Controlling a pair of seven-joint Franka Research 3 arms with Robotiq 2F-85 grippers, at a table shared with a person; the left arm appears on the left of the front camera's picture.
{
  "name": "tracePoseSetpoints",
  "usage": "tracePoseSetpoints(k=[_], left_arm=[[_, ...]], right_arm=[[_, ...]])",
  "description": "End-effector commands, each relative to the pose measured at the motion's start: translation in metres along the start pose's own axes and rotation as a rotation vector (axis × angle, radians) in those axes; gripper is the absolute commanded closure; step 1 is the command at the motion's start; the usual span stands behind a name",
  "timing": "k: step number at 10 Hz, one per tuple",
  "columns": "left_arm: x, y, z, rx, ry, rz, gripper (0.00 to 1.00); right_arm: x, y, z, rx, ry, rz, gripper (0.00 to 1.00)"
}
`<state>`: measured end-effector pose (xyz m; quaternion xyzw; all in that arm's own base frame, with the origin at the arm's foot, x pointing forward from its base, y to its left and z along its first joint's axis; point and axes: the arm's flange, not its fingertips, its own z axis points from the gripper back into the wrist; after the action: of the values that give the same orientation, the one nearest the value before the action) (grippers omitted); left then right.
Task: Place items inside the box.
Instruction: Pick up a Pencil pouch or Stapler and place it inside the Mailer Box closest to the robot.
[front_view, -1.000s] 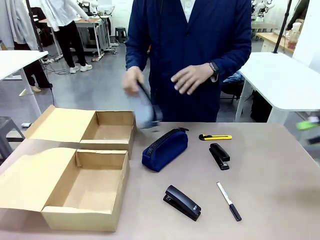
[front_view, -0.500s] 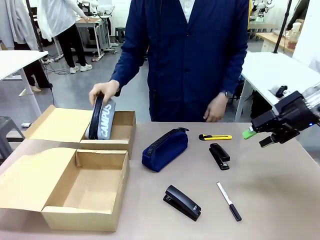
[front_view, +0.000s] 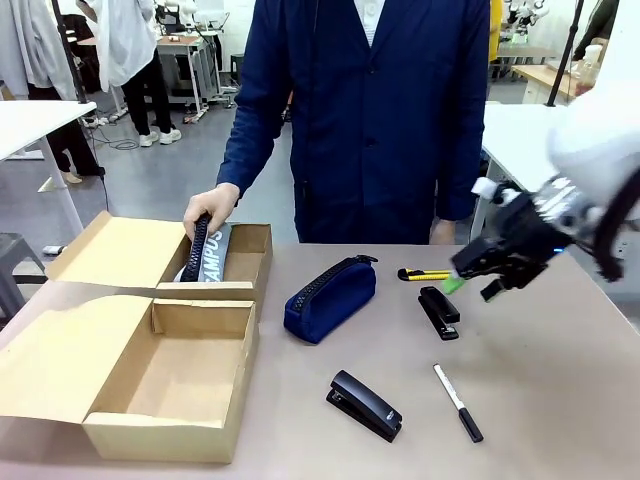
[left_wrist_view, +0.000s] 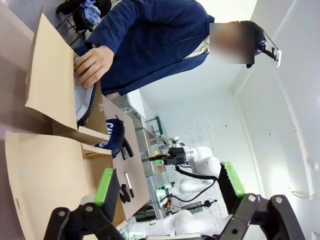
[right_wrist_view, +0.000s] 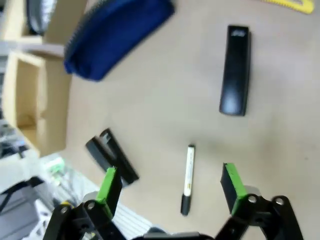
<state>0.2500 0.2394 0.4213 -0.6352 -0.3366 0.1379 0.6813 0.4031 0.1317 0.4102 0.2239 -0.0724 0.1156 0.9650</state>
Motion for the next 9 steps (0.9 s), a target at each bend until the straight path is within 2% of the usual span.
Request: tracePoseSetpoints(k=[1,4,5,9], left_arm=[[-0.001,-0.002,-0.001,-0.023,-0.010,-0.019,0.00],[-0.001,-0.002,-0.001,-0.023,-0.010,-0.019,0.00],[-0.001,-0.002,-0.001,-0.023,-0.010,-0.019,0.00],[-0.001,-0.002,-0.001,-0.023,-0.010,-0.019,0.00]], right_arm=[[0.048,0.001,-0.025,-0.165,0.087,-0.110,0.00],[0.066,-0.003,-0.069,-0.285,0.133,-0.159,0.00],[0.068,-0.008,-0.084,-0.287,0.158,-0.152,0.00],[0.069,-0.021,-0.112,-0.365,0.103,-0.159,0.00]])
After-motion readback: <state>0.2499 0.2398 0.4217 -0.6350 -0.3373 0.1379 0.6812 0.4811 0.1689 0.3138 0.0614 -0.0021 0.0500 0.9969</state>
